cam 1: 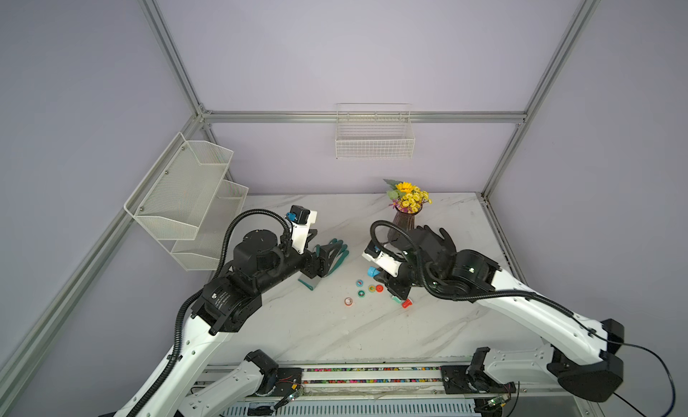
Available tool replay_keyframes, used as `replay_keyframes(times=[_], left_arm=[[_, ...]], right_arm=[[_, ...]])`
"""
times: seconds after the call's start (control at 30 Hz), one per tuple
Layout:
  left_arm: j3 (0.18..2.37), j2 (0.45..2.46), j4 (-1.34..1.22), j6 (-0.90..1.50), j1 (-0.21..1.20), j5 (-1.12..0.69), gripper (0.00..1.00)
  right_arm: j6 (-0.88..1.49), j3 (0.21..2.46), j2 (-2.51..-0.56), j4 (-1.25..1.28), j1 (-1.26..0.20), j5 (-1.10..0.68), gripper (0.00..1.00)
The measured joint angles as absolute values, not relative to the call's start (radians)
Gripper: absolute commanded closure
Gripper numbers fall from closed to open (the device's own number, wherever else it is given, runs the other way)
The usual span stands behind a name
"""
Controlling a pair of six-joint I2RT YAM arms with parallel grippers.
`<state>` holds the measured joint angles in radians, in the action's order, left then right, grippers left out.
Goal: Close the stamp cap
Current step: Place the stamp at the center of the board.
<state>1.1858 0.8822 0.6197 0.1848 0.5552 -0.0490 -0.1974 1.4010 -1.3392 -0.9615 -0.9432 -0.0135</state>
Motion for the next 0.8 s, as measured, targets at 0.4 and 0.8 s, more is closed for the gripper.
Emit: replay_keyframes(times=[0.4,0.8], left_arm=[[0.917,0.799,0.554,0.163,0.382,0.307,0.15],[0.897,0.799,0.516,0.164,0.366,0.322,0.14]], right_arm=[[-0.208,1.357,-1.734,-1.227,-0.943,0.039,1.00],[-0.216,1.346,-1.938,-1.251,-0.943,0.073,0.78]])
